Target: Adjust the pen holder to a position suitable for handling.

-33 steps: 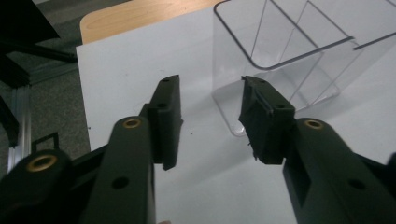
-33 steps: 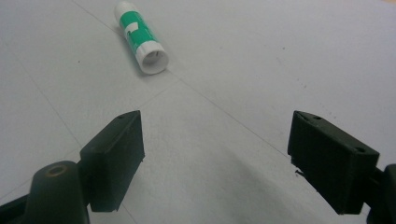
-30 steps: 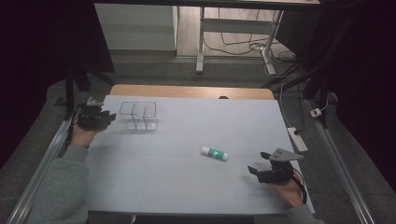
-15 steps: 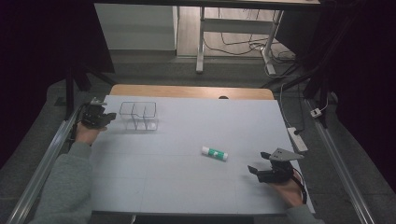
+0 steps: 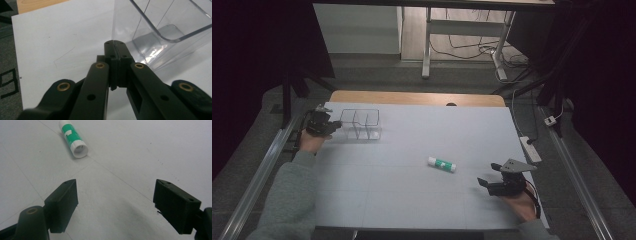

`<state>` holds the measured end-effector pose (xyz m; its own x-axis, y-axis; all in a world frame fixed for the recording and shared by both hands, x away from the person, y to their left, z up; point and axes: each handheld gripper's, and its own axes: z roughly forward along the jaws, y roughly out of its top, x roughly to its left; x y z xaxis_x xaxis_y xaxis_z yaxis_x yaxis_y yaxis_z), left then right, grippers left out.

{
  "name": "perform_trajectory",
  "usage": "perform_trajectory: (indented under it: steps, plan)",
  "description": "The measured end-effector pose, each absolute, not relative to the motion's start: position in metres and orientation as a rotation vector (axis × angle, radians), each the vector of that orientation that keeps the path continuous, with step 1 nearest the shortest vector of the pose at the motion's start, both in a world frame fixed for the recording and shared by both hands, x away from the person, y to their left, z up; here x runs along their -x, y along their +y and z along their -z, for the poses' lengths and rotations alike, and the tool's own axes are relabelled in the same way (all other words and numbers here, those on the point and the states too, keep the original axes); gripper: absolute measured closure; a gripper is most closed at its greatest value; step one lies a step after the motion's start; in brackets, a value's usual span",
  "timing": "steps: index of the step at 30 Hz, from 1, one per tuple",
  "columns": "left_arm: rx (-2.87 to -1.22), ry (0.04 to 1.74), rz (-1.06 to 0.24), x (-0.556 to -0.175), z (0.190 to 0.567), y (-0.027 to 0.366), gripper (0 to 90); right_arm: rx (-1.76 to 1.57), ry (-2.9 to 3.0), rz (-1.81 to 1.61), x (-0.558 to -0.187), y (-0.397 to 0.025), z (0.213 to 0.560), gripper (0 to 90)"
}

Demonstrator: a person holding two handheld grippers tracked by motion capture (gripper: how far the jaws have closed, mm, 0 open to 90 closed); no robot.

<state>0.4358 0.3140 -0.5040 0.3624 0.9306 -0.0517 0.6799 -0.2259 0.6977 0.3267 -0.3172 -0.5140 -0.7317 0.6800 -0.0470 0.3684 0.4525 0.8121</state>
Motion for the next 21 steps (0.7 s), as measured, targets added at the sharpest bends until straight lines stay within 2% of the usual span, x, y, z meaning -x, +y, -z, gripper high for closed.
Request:
perform_trajectory:
  steps: [21]
  plan:
    - [-1.997,1.357,-0.481,-0.439,0.506,0.303,89.0,-0.890,2.348,-1.174,-0.328,-0.317,0.515,19.7]
